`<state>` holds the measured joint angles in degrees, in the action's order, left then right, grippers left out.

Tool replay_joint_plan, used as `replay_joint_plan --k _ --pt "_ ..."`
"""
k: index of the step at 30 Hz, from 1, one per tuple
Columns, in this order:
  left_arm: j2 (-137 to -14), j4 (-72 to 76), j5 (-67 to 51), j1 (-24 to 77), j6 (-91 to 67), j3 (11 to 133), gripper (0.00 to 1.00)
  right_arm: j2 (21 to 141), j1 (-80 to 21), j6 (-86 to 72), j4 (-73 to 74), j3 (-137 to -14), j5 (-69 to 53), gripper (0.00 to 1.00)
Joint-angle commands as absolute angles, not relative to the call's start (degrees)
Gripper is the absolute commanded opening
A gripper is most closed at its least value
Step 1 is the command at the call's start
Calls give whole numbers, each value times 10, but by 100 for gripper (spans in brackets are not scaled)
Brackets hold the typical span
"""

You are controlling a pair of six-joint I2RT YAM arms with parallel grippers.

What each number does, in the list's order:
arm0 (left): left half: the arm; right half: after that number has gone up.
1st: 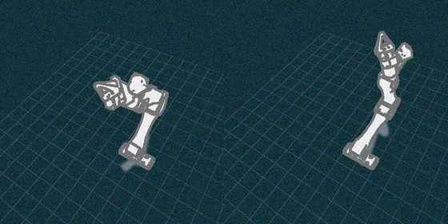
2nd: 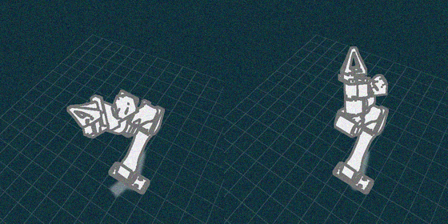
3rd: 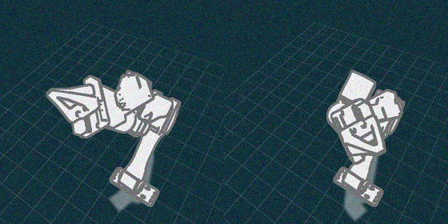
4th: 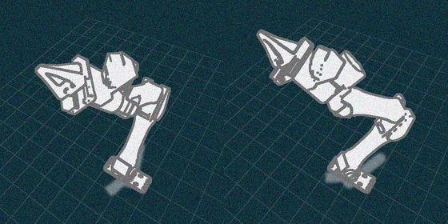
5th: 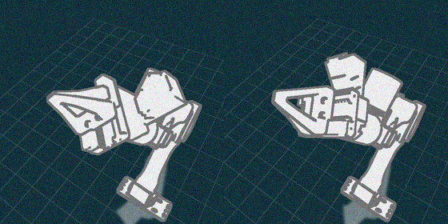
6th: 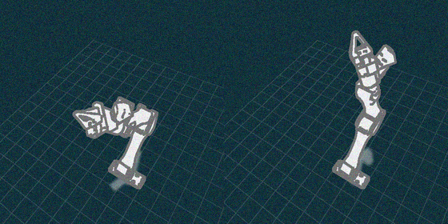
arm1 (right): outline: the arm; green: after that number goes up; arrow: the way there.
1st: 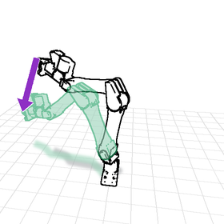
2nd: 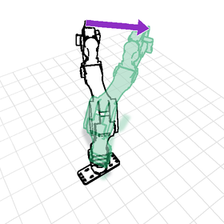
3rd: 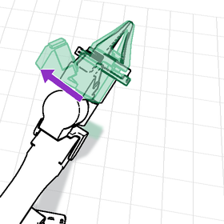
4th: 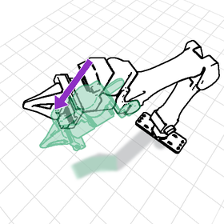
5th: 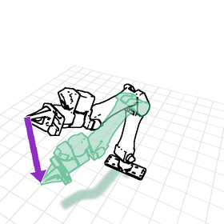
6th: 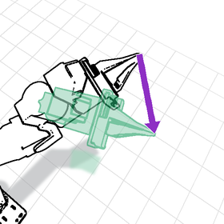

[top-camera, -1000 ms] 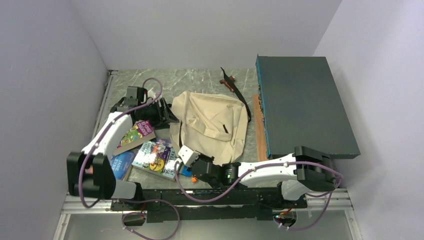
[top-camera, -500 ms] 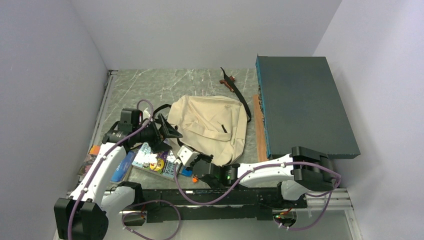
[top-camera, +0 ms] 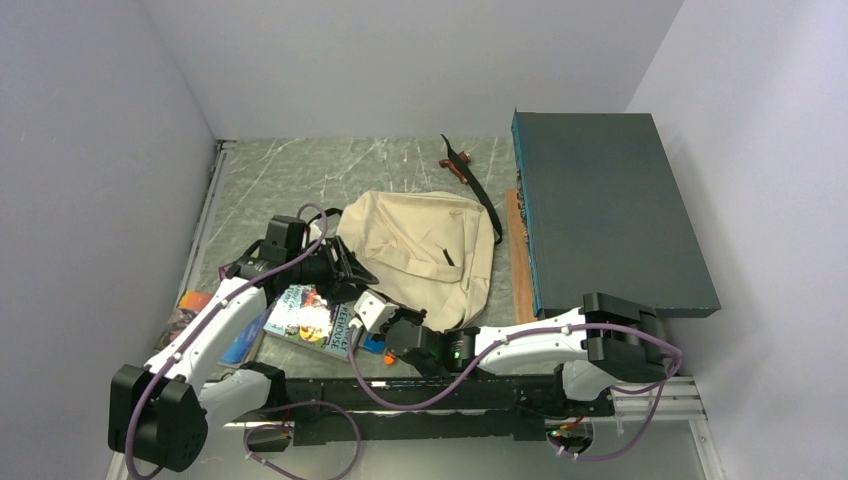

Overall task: Pack the student bag
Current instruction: Unzip the student bag at the center of the board.

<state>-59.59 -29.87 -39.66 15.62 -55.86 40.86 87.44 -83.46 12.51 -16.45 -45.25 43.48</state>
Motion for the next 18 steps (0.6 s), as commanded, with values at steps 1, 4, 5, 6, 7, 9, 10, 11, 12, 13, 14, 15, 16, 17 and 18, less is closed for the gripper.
replay_joint_plan --k 1,4,5,6,7,9,10,11,12,13,14,15,16,17,18 --pt "-622 -274 -361 175 -558 445 55 865 -836 131 -187 -474 445 0" --pt "-640 -280 -336 175 -538 457 48 856 -839 125 -170 -475 439 0" --pt "-646 -280 -328 175 -529 462 44 852 -839 121 -162 -475 436 0" --pt "-653 -280 -318 175 -517 469 39 849 -840 119 -154 -475 432 0" --pt "-662 -279 -309 175 -506 475 34 848 -841 117 -140 -475 428 0" --pt "-687 -273 -307 174 -484 492 18 848 -846 114 -115 -477 424 0" --pt "-702 -279 -308 174 -473 505 3 849 -848 114 -102 -477 422 0" --pt "-716 -286 -307 173 -461 523 0 851 -850 113 -84 -480 417 0" --pt "-726 -291 -304 172 -446 541 0 855 -851 113 -60 -483 406 0" --pt "-732 -298 -292 169 -428 558 0 861 -851 114 -36 -486 395 0" --pt "-735 -307 -276 165 -414 575 0 868 -852 114 -12 -489 386 0" --pt "-736 -310 -266 159 -405 587 0 875 -854 115 12 -491 384 0" --pt "-734 -306 -265 152 -400 596 0 882 -859 119 32 -492 384 0" --pt "-734 -302 -270 143 -398 602 0 888 -865 125 47 -490 391 0" --pt "-733 -299 -277 134 -396 606 0 893 -874 131 55 -485 407 0"
